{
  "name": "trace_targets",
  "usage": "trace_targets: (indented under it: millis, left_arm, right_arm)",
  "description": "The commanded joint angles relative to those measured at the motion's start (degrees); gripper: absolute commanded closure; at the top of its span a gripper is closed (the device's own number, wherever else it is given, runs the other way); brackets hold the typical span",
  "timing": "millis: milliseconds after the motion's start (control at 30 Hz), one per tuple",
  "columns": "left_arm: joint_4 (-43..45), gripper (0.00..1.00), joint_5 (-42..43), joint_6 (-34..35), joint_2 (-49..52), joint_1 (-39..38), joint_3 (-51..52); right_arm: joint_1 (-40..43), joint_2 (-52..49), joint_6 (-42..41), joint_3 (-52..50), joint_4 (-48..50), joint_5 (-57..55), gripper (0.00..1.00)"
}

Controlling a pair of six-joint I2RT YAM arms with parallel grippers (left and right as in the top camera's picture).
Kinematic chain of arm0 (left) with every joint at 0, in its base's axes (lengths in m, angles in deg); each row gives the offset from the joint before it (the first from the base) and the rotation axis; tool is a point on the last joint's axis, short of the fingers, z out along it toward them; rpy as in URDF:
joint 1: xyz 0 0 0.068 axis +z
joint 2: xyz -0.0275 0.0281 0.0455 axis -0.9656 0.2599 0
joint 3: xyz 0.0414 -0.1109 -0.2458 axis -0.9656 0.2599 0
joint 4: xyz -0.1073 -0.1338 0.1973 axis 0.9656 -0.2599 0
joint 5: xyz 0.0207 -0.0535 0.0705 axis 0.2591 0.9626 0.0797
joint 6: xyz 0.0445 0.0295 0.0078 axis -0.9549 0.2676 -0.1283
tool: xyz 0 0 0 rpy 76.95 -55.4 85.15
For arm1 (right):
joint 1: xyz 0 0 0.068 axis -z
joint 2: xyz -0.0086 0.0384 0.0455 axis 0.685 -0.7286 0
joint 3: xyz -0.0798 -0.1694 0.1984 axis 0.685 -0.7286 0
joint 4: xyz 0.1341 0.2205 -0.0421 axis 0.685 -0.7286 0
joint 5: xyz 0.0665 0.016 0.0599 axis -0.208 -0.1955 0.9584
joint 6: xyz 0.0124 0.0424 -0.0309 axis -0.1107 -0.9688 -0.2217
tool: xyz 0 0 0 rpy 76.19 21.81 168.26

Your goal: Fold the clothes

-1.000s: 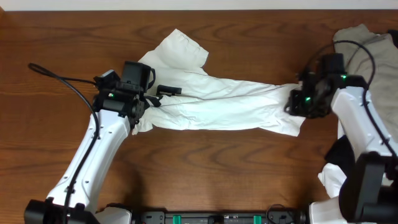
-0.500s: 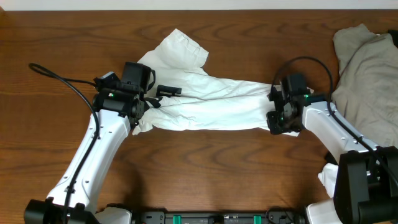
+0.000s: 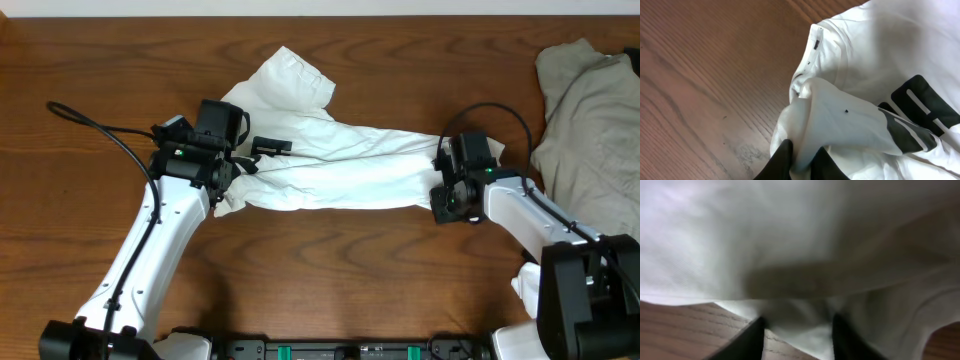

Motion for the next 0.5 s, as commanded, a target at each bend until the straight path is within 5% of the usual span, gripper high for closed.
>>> trace_targets:
  millis: [0, 67, 467]
  left_arm:
    - [-0.1, 0.86, -0.3, -0.1, 0.1, 0.3, 0.1]
    - [-0.1, 0.86, -0.3, -0.2, 0.1, 0.3, 0.1]
    - [-0.1, 0.86, -0.6, -5.5, -4.2, 1.1, -0.2]
  right_arm:
    - [-0.2, -0.6, -1.2, -1.6, -0.3, 0.1, 0.87]
    - [-0.2, -0.3, -2.7, -1.2, -0.9, 0.1, 0.99]
    - [3.5, 15.8, -6.2, 17.6, -21.9, 0.1, 0.99]
